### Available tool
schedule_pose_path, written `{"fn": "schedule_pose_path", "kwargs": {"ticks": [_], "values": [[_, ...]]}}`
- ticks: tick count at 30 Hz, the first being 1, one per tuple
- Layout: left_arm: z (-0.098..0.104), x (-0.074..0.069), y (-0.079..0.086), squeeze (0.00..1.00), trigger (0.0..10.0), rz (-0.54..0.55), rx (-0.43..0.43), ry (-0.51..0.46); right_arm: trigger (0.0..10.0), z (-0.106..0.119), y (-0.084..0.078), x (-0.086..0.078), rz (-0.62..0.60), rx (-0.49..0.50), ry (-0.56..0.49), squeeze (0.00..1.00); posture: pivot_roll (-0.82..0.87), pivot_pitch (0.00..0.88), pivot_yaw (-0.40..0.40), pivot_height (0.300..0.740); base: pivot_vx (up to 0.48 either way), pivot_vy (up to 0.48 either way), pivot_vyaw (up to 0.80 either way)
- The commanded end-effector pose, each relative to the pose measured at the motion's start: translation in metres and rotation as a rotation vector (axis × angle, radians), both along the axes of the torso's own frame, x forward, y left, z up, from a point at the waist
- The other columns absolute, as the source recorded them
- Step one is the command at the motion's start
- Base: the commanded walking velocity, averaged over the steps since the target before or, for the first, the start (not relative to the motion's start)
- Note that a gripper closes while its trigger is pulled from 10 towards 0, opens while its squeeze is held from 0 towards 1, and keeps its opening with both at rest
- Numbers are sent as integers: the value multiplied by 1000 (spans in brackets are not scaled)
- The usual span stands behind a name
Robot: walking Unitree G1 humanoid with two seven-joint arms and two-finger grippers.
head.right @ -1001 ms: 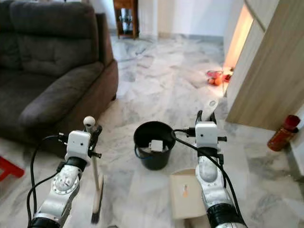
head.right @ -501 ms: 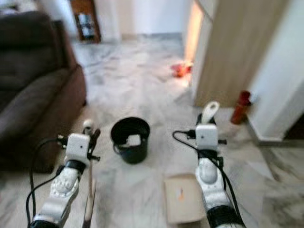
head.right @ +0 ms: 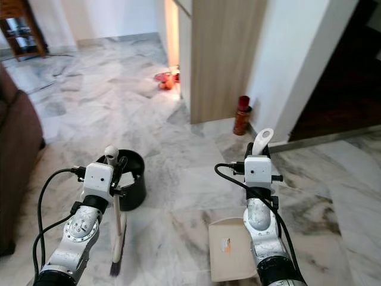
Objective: Sweep floor
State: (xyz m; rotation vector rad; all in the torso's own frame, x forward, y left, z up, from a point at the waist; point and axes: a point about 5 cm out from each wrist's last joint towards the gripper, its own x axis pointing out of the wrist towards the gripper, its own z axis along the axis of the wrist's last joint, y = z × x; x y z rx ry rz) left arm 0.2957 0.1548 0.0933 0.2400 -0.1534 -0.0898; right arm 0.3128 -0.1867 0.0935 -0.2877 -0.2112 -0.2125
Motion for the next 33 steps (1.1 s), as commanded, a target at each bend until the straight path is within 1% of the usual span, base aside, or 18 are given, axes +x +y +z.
{"fn": "schedule_pose_path", "kwargs": {"ticks": [1,4,7,14,20,24,33], "values": [[6,4,1,0,10000,-4,29,-26,10000,8,3,4,13,-3,-35,0,111,0,35,740,0,0,-800],[4,4,0,0,10000,0,53,-19,10000,8,2,4,10,-4,-34,0,108,0,33,740,0,0,-800],[4,4,0,0,10000,1,49,-17,10000,8,1,4,10,-7,-33,0,107,0,31,740,0,-178,-800],[5,5,1,0,10000,4,38,-22,10000,7,2,4,13,-1,-27,0,110,0,32,740,0,0,-800],[6,6,-1,0,10000,7,48,-30,10000,6,3,4,12,9,-25,0,109,0,36,740,0,0,-800],[6,7,-1,0,10000,2,41,-29,10000,5,4,4,12,13,-24,0,110,0,37,740,0,-353,-800],[6,7,0,0,10000,10,37,-28,10000,6,5,6,14,15,-22,0,115,0,32,740,0,0,-800]]}}
